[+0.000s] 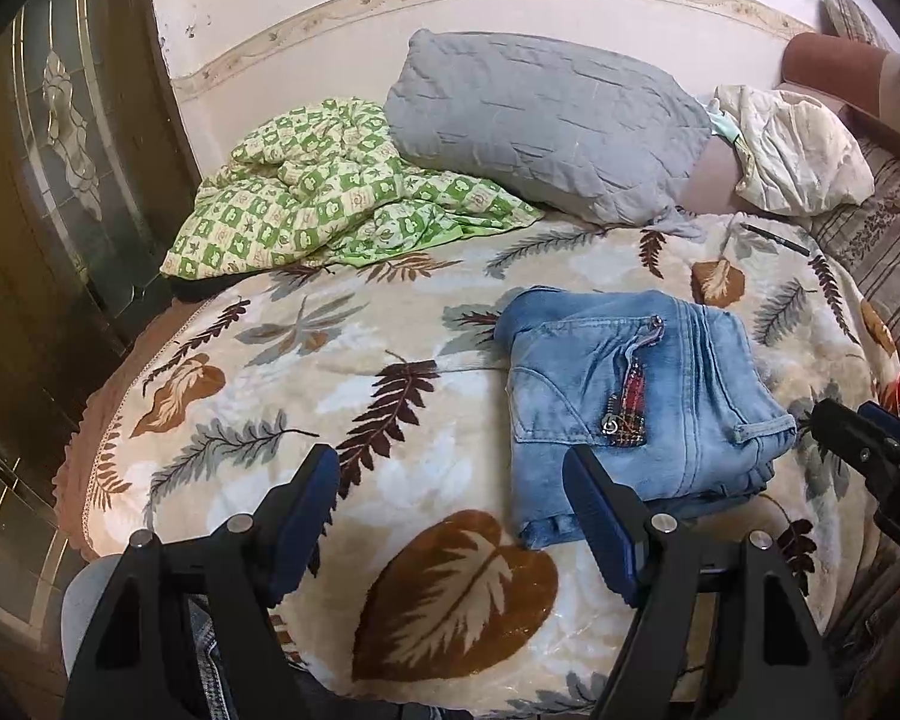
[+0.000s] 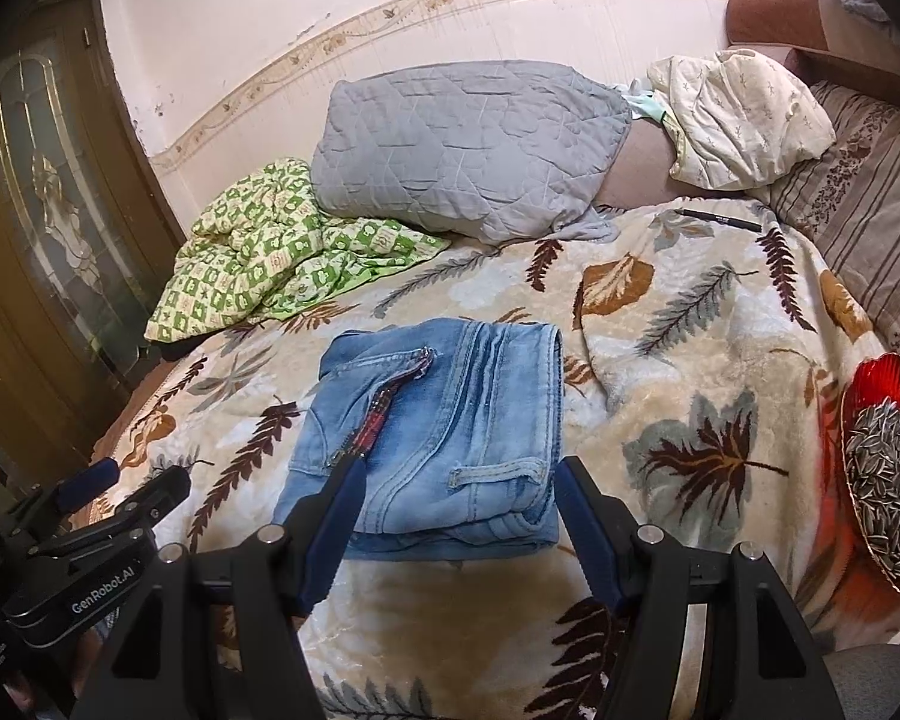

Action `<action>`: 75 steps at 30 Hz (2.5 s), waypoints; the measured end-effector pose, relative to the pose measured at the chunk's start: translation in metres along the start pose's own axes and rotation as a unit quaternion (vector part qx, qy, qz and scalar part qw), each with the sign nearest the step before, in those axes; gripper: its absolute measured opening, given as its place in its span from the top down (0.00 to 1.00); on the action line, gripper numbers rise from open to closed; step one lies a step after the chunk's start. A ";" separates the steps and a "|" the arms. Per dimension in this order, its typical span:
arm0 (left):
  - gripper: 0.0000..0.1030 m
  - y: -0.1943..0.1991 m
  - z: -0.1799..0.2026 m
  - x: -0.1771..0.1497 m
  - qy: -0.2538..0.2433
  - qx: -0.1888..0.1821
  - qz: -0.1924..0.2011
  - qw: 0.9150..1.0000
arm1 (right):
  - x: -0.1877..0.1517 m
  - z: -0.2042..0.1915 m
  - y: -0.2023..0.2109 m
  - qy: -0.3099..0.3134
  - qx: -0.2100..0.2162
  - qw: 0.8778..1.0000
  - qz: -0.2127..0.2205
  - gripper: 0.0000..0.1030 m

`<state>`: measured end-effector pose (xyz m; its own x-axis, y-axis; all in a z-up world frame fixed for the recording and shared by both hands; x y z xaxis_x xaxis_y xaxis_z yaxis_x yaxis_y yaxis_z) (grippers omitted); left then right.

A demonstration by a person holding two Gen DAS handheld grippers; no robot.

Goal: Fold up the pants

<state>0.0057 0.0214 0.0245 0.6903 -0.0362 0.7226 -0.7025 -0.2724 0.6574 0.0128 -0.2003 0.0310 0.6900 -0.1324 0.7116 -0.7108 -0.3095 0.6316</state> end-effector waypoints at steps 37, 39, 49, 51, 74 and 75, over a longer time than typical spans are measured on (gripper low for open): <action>0.24 -0.005 0.002 -0.002 -0.009 -0.002 -0.007 1.000 | 0.001 0.000 0.000 0.001 0.004 1.000 -0.001 0.33; 0.24 -0.005 0.002 -0.002 -0.009 -0.002 -0.008 1.000 | 0.001 0.000 0.000 0.001 0.004 1.000 -0.002 0.33; 0.24 -0.006 0.002 -0.003 -0.011 -0.006 -0.009 1.000 | 0.002 0.000 0.000 0.001 0.004 1.000 -0.001 0.33; 0.24 -0.006 0.001 -0.002 -0.012 -0.005 -0.009 1.000 | 0.001 0.000 0.000 0.001 0.004 1.000 -0.001 0.33; 0.24 -0.006 0.001 -0.002 -0.017 -0.005 -0.009 1.000 | 0.002 0.000 0.000 0.001 0.004 1.000 -0.001 0.33; 0.24 -0.006 0.001 -0.002 -0.018 -0.005 -0.008 1.000 | 0.002 0.000 0.001 0.001 0.003 1.000 -0.001 0.33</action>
<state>0.0088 0.0218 0.0190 0.7073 -0.0658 0.7039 -0.6926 -0.2637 0.6714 0.0137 -0.2006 0.0329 0.6905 -0.1298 0.7116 -0.7090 -0.3162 0.6304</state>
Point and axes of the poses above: each gripper's, at about its wrist camera, not at the fingertips, and y roughly against the way its jaws point, z to its right, x to its top, the point moved 5 cm from there along -y, roughly the way its jaws point, and after that the axes turned 5 degrees about x, right-handed, at the moved point
